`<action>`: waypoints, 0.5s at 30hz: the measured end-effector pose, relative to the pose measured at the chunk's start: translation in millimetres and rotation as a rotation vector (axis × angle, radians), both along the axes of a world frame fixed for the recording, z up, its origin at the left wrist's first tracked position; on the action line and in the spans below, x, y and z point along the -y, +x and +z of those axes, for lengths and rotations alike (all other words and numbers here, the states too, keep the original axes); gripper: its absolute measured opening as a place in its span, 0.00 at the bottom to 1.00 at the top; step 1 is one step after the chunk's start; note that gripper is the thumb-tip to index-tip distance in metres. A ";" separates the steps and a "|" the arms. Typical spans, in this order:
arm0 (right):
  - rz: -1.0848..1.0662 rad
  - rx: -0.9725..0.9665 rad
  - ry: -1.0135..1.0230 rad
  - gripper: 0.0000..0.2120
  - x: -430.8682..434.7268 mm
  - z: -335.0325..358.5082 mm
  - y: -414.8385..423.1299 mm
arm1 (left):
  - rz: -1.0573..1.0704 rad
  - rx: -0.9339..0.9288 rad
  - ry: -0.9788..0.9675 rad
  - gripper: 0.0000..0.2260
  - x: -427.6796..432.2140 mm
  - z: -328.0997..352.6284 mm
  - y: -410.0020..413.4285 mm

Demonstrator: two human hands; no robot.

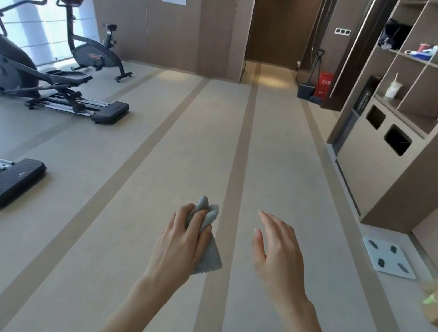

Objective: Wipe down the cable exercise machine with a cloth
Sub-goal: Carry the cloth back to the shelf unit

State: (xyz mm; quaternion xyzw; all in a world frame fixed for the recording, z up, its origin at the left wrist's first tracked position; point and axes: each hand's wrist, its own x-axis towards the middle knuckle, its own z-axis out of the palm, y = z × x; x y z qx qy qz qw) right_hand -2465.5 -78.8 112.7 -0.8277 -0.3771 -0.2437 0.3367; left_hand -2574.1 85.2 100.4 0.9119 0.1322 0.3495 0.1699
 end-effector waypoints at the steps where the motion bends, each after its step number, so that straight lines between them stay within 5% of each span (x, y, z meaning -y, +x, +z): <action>1: -0.002 -0.006 -0.002 0.20 -9.4 -1.5 22.3 | -0.001 0.001 -0.002 0.22 -10.1 -0.6 22.4; 15: -0.127 0.034 0.032 0.19 -164.7 -1.4 382.9 | -0.134 -0.046 0.018 0.23 -180.2 -1.2 407.4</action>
